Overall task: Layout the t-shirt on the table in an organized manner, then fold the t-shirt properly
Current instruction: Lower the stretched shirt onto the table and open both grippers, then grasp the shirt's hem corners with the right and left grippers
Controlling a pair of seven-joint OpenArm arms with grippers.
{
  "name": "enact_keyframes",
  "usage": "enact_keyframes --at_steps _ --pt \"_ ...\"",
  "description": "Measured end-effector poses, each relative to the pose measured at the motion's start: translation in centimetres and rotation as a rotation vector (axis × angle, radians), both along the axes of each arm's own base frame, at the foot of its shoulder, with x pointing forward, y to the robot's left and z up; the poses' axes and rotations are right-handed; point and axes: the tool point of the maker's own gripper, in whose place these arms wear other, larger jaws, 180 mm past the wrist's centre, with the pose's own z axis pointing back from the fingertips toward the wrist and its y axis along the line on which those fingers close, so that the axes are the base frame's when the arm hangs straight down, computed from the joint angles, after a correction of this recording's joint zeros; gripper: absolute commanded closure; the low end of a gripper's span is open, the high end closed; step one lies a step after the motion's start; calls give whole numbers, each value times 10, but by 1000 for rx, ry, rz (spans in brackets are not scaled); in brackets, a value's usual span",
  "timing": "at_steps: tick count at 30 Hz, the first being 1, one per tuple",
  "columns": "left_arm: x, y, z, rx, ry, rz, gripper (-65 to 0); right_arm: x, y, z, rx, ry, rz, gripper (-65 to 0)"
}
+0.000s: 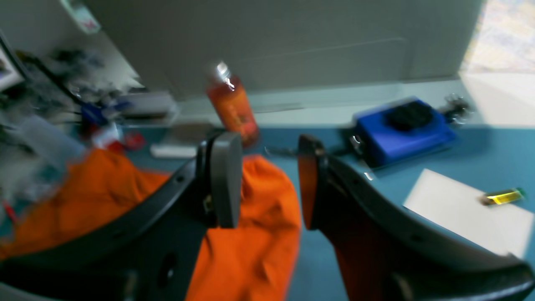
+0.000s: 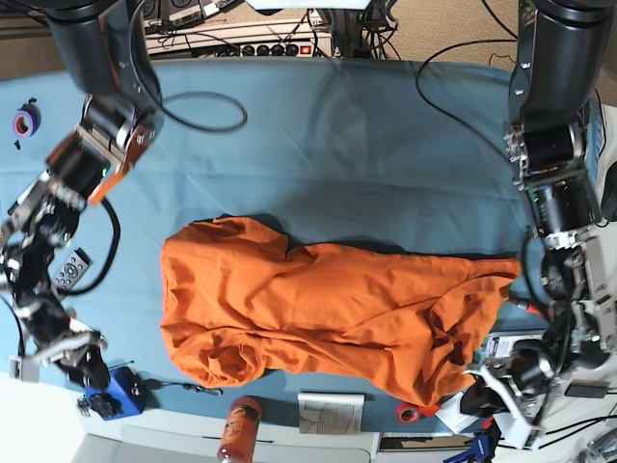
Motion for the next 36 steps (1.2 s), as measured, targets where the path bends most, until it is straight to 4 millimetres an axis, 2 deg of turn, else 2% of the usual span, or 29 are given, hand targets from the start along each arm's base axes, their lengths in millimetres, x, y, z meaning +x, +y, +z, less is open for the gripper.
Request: enact_keyframes --at_steps 4,8,11,14,18,24,27,31,36 --pt "-28 3 -3 107 4 -15 -105 -34 7 -19 -76 39 13 -229" --pt "-54 22 -6 227 2 -4 -105 -62 13 -44 -73 117 16 -229" --pt "-71 46 -14 292 39 40 -108 -80 13 -68 -73 187 5 -229" --pt "-84 76 -18 336 59 95 -149 -101 14 -100 -83 294 12 -230" --pt "-100 129 -6 342 60 209 -181 -134 13 -141 -89 468 17 -230" --pt "-121 169 7 286 41 300 -181 -172 20 -182 -68 598 25 -230" --pt "-127 176 4 280 51 319 -181 -171 30 -185 1 505 8 -230" --pt "-131 175 -7 282 77 312 -181 -168 40 -203 53 513 2 -230" --pt "-132 174 -8 281 79 312 -181 -149 57 -218 145 522 40 -230"
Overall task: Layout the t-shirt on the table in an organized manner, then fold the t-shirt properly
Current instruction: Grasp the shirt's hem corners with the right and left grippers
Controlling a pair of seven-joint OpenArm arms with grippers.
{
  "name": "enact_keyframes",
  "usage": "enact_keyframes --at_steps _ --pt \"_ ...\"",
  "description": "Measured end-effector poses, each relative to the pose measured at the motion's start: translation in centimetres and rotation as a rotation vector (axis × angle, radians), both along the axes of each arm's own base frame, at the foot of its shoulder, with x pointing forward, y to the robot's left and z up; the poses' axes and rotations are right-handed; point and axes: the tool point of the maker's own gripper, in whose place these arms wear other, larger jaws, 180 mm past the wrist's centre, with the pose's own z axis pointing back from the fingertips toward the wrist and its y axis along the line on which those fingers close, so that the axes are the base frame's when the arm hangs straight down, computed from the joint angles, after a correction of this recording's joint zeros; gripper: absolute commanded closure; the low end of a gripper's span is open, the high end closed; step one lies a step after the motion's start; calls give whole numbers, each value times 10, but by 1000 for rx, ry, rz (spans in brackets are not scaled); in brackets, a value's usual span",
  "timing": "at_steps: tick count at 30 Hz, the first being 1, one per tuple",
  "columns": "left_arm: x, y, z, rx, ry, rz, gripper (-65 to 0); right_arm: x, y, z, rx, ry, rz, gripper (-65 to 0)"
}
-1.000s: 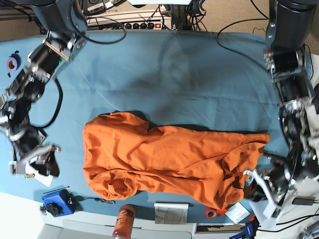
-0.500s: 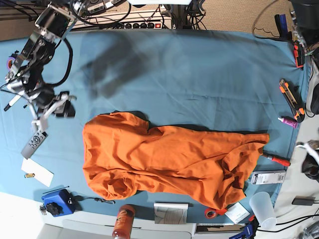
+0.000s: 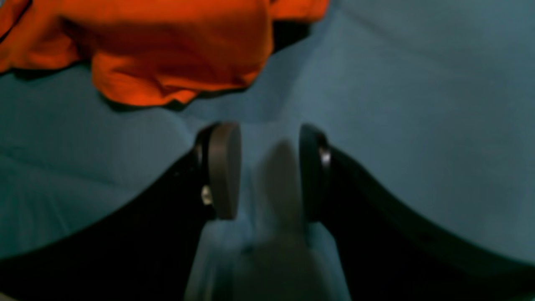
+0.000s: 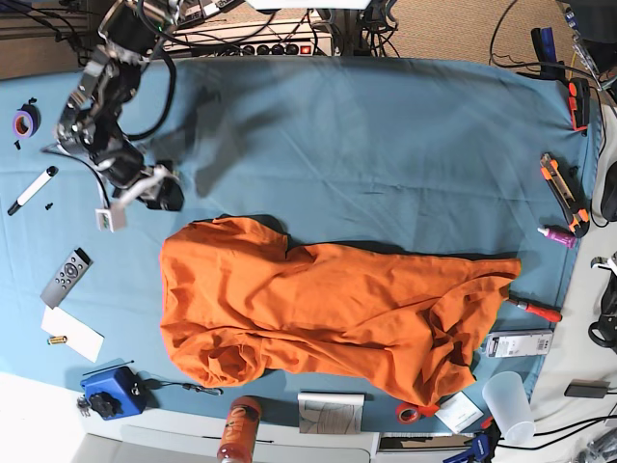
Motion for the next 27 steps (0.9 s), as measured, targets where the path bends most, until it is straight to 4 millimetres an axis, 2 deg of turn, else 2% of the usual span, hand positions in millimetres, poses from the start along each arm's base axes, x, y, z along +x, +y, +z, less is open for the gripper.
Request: enact_keyframes --at_steps 6,12,20,21,23,24,27 --pt "1 0 1 -2 -7 -1 -181 28 8 -5 95 -4 -10 -230" --pt "1 0 1 -2 -7 -1 -181 44 19 -7 156 -11 10 -230" --pt "1 -5 3 -23 -16 -18 -181 49 70 -15 136 7 174 -222" --pt "1 -5 3 -24 -17 -18 -181 50 72 -16 134 14 176 -178" --pt "1 -5 2 -23 -16 -18 -181 46 74 -20 127 50 183 -28" --pt "1 -5 2 -23 -16 -18 -181 44 75 -22 128 63 190 0" --pt "-2 -5 -3 -24 -1 -17 -181 43 73 -18 115 64 195 0"
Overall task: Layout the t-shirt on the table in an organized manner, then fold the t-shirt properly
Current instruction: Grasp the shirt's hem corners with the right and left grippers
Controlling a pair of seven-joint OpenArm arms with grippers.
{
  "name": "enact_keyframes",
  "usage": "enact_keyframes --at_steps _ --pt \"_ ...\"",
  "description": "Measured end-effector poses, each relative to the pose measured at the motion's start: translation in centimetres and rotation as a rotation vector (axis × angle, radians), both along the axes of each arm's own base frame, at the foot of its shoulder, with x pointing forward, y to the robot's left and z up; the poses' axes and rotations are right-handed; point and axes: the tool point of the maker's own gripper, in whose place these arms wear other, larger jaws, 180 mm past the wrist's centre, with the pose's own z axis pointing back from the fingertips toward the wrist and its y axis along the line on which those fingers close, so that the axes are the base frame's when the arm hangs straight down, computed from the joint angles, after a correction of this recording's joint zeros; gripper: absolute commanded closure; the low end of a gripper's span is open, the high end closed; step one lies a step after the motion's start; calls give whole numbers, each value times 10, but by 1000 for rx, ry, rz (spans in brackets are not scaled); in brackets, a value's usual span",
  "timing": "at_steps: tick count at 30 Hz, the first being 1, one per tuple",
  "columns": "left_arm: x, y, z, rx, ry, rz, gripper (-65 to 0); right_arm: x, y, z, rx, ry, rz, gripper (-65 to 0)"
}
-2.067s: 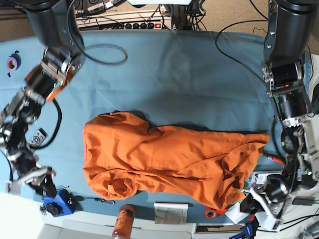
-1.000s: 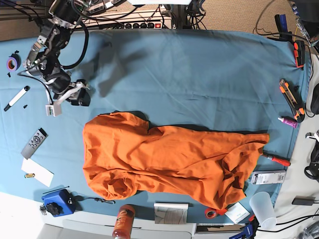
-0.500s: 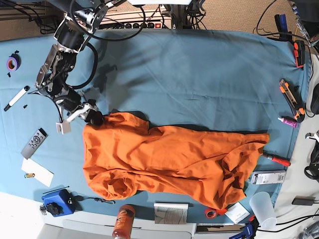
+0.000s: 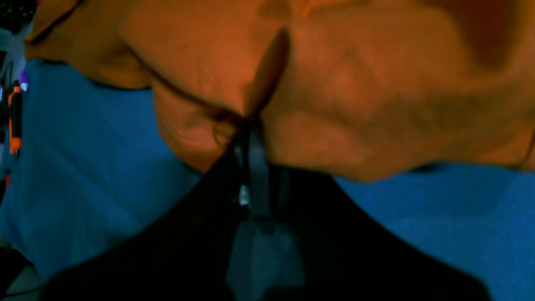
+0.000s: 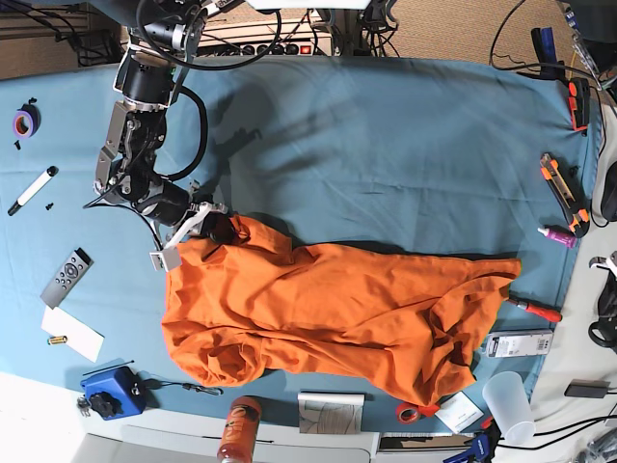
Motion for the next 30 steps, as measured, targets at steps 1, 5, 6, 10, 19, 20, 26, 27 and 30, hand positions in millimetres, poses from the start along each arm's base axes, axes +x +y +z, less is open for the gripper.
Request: enact_keyframes --at_steps 1,5,6,10,19,20,26,27,30 --pt "-2 0 -4 0 12 0 -181 -2 -1 3 -12 3 9 0" --pt "-14 -5 -29 -18 70 -3 -181 3 -16 50 -60 -124 -4 0" --pt "-17 -7 -36 -24 87 -5 -181 10 -22 73 -72 -199 -22 0" --pt "-31 -24 -69 -86 147 -15 -181 19 -41 156 -147 -455 -76 0" --pt "-42 -111 -103 -330 114 -189 -282 8 -53 148 -187 -418 -101 0" --pt "-39 -116 -101 -350 88 -191 -307 7 -53 148 -186 -417 -101 0" --pt "-21 -142 -121 -197 61 -210 -327 7 -54 147 -194 -413 -102 0" --pt "-15 -140 -123 -178 49 -170 -327 7 -54 147 -194 -413 -102 0" --pt "-2 -129 -129 -121 56 -38 -326 7 -54 145 -200 -404 -100 0"
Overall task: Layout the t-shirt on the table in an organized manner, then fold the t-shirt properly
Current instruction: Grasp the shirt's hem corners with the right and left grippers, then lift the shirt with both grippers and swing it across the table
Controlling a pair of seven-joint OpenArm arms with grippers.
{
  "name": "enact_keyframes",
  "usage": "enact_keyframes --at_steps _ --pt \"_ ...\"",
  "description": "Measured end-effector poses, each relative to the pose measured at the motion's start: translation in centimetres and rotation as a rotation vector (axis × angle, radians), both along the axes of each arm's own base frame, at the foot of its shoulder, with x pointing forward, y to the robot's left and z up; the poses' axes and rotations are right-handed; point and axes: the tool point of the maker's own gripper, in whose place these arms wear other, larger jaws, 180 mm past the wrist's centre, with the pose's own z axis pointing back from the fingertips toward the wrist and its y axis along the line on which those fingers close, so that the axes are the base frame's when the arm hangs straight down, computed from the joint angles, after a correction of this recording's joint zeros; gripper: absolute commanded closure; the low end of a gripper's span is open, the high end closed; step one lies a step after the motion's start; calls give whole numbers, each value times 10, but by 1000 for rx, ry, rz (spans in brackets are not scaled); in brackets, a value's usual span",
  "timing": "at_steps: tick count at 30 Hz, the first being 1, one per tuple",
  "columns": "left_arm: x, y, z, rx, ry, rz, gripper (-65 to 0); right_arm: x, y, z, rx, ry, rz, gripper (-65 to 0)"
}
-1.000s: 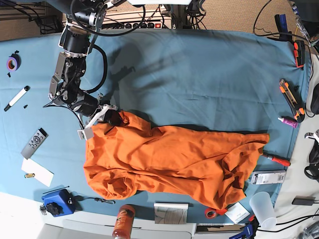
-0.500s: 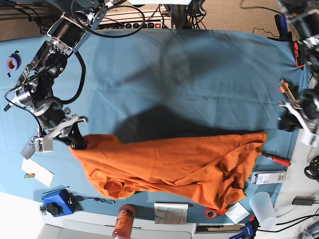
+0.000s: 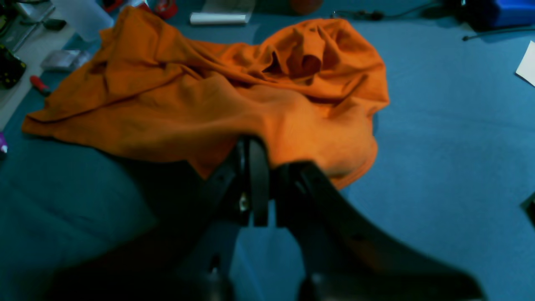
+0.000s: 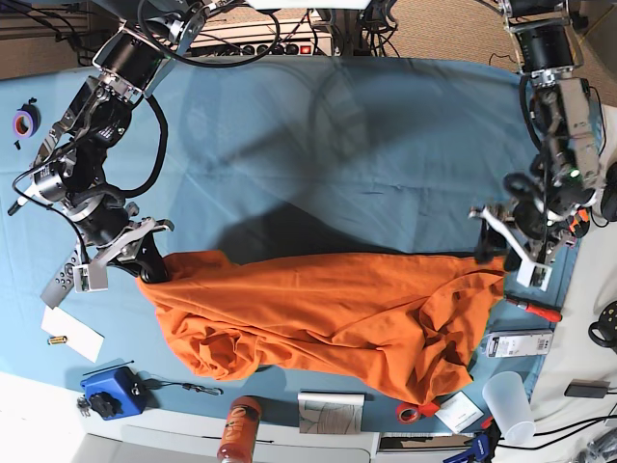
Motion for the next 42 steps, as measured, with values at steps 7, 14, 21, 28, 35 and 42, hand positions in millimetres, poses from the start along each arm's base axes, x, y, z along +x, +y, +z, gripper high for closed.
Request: enact_keyframes --at_steps 7,14,21,28,35,42 --pt "30 15 -6 -43 69 122 -321 -1 -3 -4 -21 18 -11 0" --pt "36 19 -56 -200 277 172 -322 -1 -3 -5 -22 22 -10 0" --pt "36 46 -51 -283 244 236 -322 -5 -3 -12 -33 61 -3 0" --pt "36 25 -49 -386 236 171 -283 -4 -3 -11 -30 58 -2 0" --pt "36 26 -49 -382 234 172 -162 -5 -3 -11 -30 59 -1 0" --pt "37 5 -51 -403 225 114 -115 -4 0 -8 -13 48 8 0"
